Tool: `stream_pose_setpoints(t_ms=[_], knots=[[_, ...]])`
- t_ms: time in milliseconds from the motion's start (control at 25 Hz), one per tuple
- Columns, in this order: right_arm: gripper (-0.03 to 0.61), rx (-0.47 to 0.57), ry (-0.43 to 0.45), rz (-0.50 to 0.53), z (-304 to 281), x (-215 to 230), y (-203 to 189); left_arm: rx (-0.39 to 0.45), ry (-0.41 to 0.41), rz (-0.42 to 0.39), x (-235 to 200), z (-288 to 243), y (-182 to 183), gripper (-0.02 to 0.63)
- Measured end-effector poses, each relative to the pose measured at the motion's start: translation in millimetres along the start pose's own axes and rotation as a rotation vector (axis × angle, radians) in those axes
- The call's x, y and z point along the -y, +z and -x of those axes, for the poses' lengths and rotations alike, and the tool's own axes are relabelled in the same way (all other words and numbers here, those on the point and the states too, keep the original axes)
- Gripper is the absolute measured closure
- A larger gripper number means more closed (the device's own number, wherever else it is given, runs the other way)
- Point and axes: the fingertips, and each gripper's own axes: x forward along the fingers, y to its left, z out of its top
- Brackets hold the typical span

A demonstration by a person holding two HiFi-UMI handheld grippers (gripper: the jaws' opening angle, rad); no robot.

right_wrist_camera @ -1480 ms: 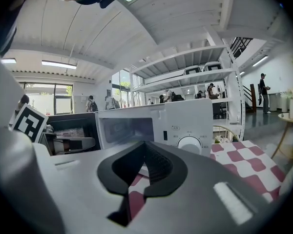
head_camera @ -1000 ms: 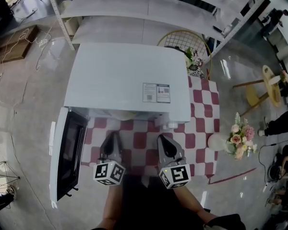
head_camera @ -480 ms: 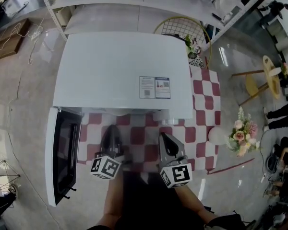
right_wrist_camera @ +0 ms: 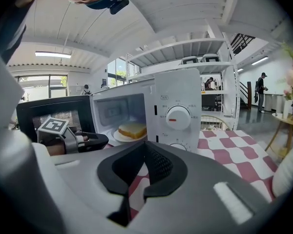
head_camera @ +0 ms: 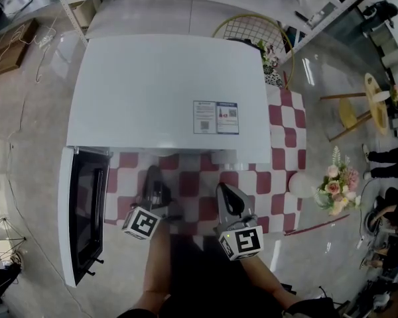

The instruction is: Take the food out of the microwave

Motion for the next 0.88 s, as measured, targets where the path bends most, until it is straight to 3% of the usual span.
stream_pose_setpoints(t_ms=[40,160,320,400,640,880], knots=[[0.577,-0.004,0.004,0.002,-0.6,-1.4,-0.5,-0.004,-0.013,0.023,-0.5,-1.6,-1.4,0.603],[0.577,-0.01,0.016,0.009,-2.5,-5.5,-0.7,-0.048,-0.056,0.126,1.5,-8.6,-11.2,0.495],[0.578,-0.012,0.024,0.006,-5.1,-6.8,-1.9,-0.08,-0.02,0.227,-6.6,-16.3,-22.3,0.474],[0.578,-0.012,0.025,0.008,-6.5,-6.1,-1.8,-0.091,-0.043,0.252,-4.1,-22.4,-24.3,0.451],[0.577,-0.021,0.031,0.007,-10.0,-4.4,-3.8,-0.078,-0.028,0.382,-6.7,-29.6,-26.8,0.448],[0.577,-0.039,0.041,-0.005,-13.5,-5.9,-10.9,-0.085,-0.031,0.419,-6.4,-36.1,-25.5,0.448]])
